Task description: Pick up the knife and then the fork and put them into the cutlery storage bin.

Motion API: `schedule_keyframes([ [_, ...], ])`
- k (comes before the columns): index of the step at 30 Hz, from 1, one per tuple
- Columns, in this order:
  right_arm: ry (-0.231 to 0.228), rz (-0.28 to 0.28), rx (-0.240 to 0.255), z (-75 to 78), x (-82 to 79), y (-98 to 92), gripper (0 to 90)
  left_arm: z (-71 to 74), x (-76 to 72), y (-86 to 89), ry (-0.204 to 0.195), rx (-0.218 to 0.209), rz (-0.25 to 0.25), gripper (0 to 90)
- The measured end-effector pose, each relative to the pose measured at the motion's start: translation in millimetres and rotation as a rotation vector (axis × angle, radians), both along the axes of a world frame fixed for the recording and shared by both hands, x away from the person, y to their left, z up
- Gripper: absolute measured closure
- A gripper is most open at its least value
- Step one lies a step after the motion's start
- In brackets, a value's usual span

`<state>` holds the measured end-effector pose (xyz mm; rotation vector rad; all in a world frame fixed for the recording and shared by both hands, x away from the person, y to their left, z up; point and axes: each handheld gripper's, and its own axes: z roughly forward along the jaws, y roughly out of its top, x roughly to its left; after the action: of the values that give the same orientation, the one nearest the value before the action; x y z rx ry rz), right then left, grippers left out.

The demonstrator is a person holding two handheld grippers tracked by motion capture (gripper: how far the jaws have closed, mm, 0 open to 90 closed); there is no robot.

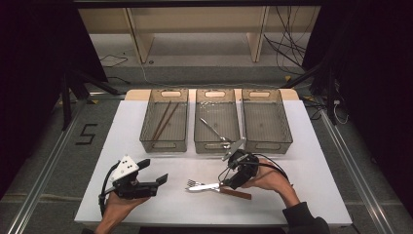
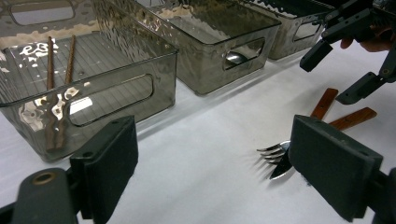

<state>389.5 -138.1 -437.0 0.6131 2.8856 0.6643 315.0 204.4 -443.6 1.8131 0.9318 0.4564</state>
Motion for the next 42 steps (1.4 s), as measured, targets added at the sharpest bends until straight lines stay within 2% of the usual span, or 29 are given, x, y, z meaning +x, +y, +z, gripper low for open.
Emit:
schedule_keyframes([
  [6,-0.010,0.032,-0.049,-4.0,-0.9,1.5,31.2,0.4,-0.4,-0.8,-0.001,0.004,-0.001,15.4],
  [19,-0.007,0.066,-0.108,-7.9,-3.2,7.6,41.4,-0.2,-2.3,1.3,-0.009,0.004,0.002,15.4],
  [23,-0.007,0.093,-0.150,-9.6,-4.6,10.2,44.6,-0.7,-2.1,1.4,-0.007,0.005,0.002,15.3],
  [26,-0.006,0.117,-0.156,-10.4,-4.2,10.2,48.1,-0.6,-1.9,1.4,-0.008,0.004,0.002,15.4],
  [32,0.011,0.130,-0.186,-14.1,-5.0,10.6,53.2,-0.8,-1.8,0.9,-0.005,0.012,0.001,15.4],
  [33,0.006,0.157,-0.193,-14.8,-3.4,10.0,54.1,-0.8,-1.8,0.9,-0.005,0.012,0.001,15.4],
  [38,0.012,0.183,-0.215,-18.3,-1.7,12.4,58.3,-0.9,-1.7,0.8,-0.004,0.014,0.002,15.4],
  [42,0.022,0.188,-0.223,-20.7,-1.2,13.9,60.3,-1.0,-1.5,0.8,-0.003,0.015,0.001,15.4],
])
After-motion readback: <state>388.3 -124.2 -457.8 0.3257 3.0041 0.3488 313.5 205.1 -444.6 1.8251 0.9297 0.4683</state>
